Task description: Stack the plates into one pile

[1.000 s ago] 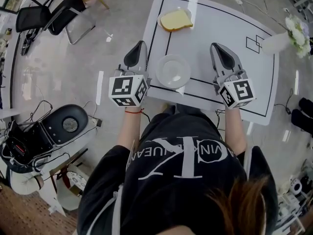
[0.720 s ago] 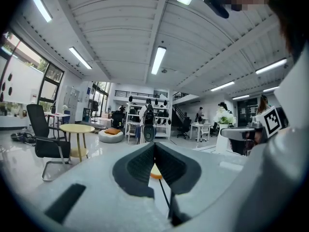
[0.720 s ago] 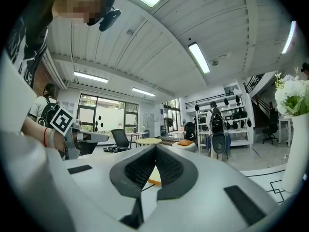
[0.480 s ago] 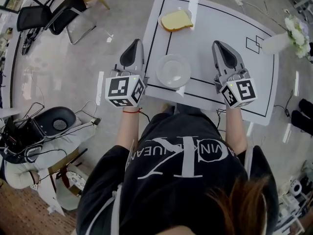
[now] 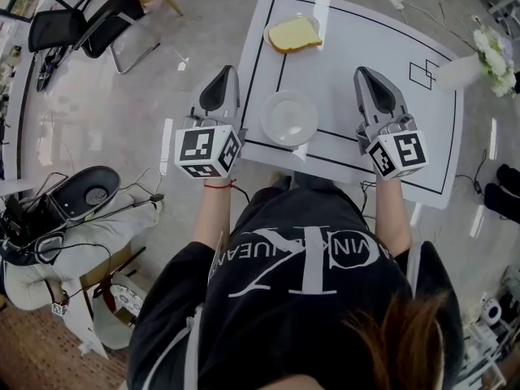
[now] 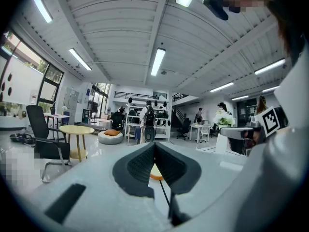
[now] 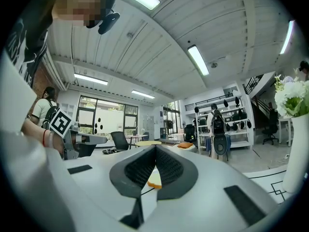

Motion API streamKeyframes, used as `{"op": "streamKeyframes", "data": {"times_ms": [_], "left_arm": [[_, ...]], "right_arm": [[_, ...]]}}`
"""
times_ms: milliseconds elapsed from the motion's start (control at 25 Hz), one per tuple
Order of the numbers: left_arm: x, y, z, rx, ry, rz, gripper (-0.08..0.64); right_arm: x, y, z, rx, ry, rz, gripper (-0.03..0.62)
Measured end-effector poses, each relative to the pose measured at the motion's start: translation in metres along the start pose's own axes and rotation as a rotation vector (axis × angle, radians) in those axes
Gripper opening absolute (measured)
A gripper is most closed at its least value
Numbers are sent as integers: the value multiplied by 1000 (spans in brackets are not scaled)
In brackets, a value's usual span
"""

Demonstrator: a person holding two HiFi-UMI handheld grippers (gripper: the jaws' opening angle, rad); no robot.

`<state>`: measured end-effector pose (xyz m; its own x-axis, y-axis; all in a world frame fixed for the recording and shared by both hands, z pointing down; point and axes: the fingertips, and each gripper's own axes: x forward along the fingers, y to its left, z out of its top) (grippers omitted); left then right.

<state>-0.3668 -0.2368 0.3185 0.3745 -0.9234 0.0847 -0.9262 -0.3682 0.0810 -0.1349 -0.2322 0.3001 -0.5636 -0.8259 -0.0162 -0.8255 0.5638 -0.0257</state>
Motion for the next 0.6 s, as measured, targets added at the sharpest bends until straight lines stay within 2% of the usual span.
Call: {"op": "streamKeyframes", "data": {"times_ms": [600], "left_arm": [[5,4,-6,-9,16,-1,6]], "right_arm": [[5,-1,-3,3,6,4,2]]}}
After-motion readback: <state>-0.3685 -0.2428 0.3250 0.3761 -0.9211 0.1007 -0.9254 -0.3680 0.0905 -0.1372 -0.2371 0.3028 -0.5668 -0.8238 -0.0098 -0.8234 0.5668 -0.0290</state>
